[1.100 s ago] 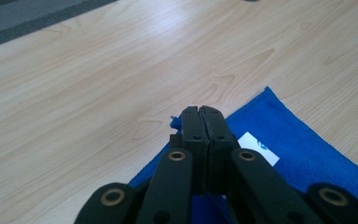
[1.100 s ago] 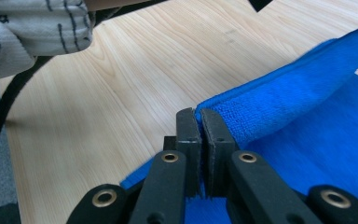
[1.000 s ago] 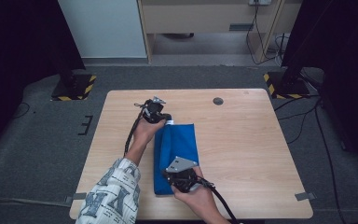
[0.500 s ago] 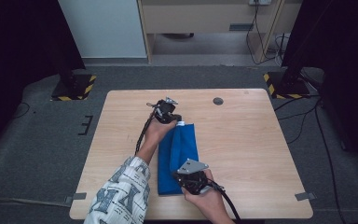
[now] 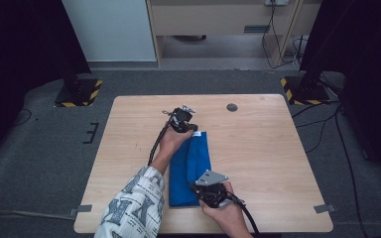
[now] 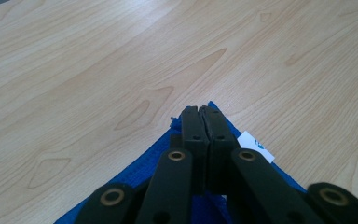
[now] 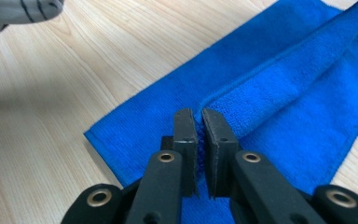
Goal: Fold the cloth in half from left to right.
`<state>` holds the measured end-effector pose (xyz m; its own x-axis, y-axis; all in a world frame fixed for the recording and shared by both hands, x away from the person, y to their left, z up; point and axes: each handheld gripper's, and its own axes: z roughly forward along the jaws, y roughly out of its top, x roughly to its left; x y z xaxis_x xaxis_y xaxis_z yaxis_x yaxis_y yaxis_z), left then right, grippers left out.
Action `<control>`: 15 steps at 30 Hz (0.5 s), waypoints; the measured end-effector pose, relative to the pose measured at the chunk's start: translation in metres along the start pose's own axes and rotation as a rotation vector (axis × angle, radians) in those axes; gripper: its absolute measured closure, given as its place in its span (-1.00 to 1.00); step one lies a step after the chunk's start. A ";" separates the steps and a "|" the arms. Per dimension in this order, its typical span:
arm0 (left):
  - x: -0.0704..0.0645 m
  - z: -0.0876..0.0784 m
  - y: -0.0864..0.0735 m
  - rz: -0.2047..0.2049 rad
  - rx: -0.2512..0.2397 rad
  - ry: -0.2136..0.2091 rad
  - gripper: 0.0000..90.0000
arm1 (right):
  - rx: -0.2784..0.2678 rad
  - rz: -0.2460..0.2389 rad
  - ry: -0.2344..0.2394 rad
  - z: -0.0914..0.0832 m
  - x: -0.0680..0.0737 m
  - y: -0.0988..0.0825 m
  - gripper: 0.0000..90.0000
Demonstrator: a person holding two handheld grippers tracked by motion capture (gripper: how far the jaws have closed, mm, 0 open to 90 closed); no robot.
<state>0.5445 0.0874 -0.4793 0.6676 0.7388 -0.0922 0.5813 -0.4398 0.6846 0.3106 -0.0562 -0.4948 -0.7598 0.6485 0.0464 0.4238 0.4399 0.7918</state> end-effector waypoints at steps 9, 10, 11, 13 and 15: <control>-0.004 0.004 0.001 -0.002 -0.004 -0.013 0.97 | 0.018 0.008 -0.012 -0.003 -0.003 -0.005 0.83; -0.005 0.005 0.001 -0.003 -0.004 -0.015 0.97 | 0.022 0.010 -0.011 -0.003 -0.004 -0.005 0.82; -0.005 0.005 0.002 -0.003 -0.001 -0.016 0.97 | 0.023 0.013 -0.011 -0.003 -0.004 -0.005 0.81; -0.006 0.007 0.001 -0.007 0.001 -0.020 0.96 | 0.025 0.013 -0.013 -0.004 -0.004 -0.006 0.79; -0.007 0.008 0.001 -0.014 0.005 -0.020 0.94 | 0.027 0.018 -0.025 -0.005 -0.005 -0.007 0.75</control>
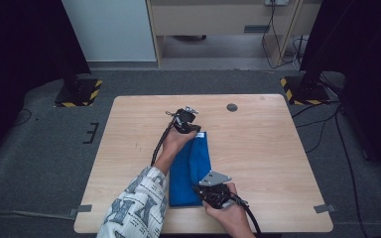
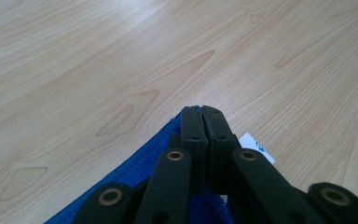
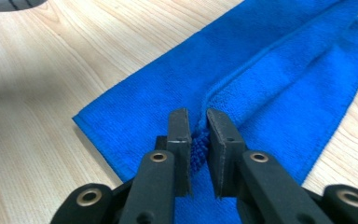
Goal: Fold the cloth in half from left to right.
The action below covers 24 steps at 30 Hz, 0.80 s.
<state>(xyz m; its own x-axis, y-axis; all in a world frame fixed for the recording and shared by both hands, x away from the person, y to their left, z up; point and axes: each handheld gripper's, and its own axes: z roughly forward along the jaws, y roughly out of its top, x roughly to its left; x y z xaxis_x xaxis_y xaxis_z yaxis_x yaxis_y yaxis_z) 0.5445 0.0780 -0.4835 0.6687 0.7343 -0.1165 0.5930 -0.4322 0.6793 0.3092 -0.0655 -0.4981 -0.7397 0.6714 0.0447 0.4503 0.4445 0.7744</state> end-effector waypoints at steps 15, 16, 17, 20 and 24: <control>-0.008 0.003 0.000 -0.010 -0.021 -0.020 0.72 | 0.023 0.052 -0.023 -0.008 -0.013 -0.011 0.56; -0.008 0.003 0.000 -0.010 -0.019 -0.021 0.73 | 0.025 0.056 -0.021 -0.008 -0.014 -0.012 0.56; -0.008 0.004 0.000 -0.009 -0.017 -0.020 0.73 | 0.027 0.061 -0.016 -0.008 -0.015 -0.012 0.56; -0.009 0.003 0.001 -0.009 -0.018 -0.018 0.71 | 0.035 0.061 -0.016 -0.006 -0.016 -0.013 0.56; -0.010 -0.003 0.002 0.007 -0.031 -0.010 0.65 | 0.038 0.059 -0.031 -0.007 -0.018 -0.013 0.59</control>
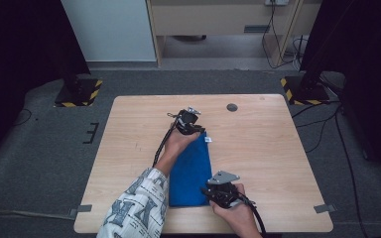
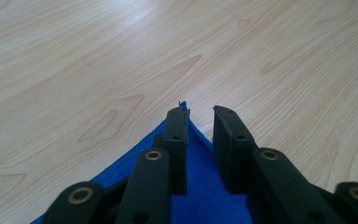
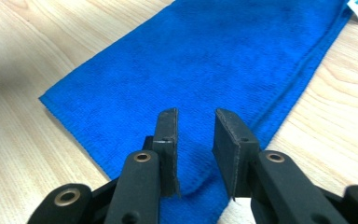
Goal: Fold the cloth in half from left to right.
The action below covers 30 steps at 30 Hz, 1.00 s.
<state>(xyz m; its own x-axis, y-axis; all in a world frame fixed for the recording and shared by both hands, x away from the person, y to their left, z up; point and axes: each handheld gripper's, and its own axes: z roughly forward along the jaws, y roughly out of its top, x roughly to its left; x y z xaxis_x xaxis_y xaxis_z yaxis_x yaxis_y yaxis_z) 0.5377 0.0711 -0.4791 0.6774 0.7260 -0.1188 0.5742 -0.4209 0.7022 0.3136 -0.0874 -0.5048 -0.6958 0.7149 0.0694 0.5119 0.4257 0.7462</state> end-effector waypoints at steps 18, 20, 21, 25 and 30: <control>0.005 -0.044 -0.014 0.075 -0.043 0.045 0.06 | 0.010 0.030 -0.043 0.019 -0.043 0.030 0.40; 0.007 -0.048 -0.019 0.083 -0.040 0.051 0.03 | 0.015 0.028 -0.044 0.023 -0.045 0.034 0.36; 0.008 -0.050 -0.020 0.080 -0.041 0.053 0.01 | 0.015 0.027 -0.045 0.025 -0.046 0.036 0.34; 0.016 -0.059 -0.029 0.068 -0.052 0.065 -0.08 | 0.025 0.020 -0.054 0.031 -0.054 0.045 0.26; 0.023 -0.068 -0.036 0.069 -0.050 0.077 -0.22 | 0.022 0.034 -0.061 0.032 -0.068 0.059 0.17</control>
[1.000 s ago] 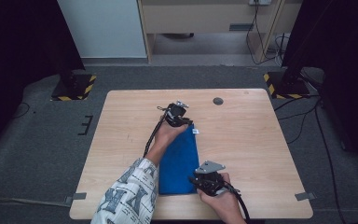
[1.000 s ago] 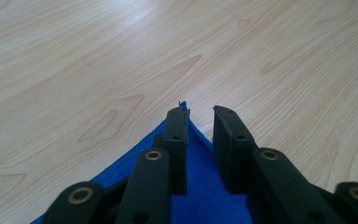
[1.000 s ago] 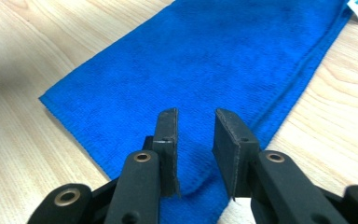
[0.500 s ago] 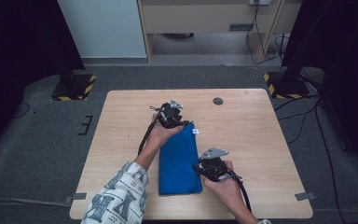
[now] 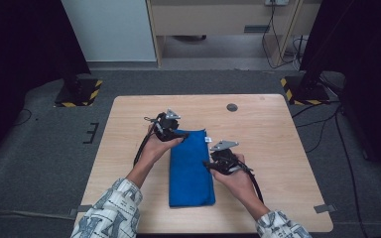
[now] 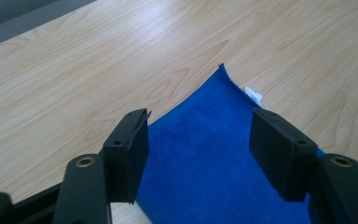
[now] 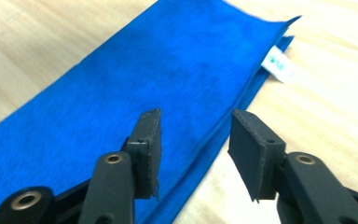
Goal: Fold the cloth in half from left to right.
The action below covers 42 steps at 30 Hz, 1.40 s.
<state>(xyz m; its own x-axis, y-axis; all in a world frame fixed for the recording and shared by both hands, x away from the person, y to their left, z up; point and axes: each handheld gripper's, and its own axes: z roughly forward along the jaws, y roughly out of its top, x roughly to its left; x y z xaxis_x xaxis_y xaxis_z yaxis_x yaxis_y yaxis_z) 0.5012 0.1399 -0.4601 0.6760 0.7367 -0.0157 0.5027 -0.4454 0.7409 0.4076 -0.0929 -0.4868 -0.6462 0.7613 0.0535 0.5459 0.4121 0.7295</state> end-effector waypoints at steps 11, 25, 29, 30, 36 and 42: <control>0.010 -0.011 -0.010 -0.006 -0.010 0.017 -0.61 | 0.021 -0.006 0.010 0.013 -0.019 0.023 -0.17; 0.032 -0.008 -0.019 -0.059 -0.046 0.020 -0.71 | 0.023 0.014 -0.028 0.037 -0.042 0.042 -0.57; 0.036 -0.008 -0.020 -0.063 -0.039 0.022 -0.72 | 0.018 0.019 -0.040 0.042 -0.048 0.051 -0.61; 0.037 -0.008 -0.020 -0.061 -0.037 0.025 -0.72 | 0.016 0.019 -0.039 0.044 -0.049 0.053 -0.61; 0.046 -0.008 -0.019 -0.080 -0.033 0.037 -0.72 | 0.032 -0.004 -0.042 0.058 -0.053 0.068 -0.51; 0.056 -0.004 -0.022 -0.113 -0.039 0.032 -0.65 | 0.063 -0.007 -0.040 0.069 -0.058 0.078 -0.29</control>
<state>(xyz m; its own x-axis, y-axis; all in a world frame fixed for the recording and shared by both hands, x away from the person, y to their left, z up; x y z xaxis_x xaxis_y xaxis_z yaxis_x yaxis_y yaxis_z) 0.5258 0.1934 -0.4748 0.5988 0.7969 -0.0796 0.5526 -0.3392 0.7613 0.5239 -0.0702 -0.4797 -0.6290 0.7771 0.0198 0.5742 0.4473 0.6857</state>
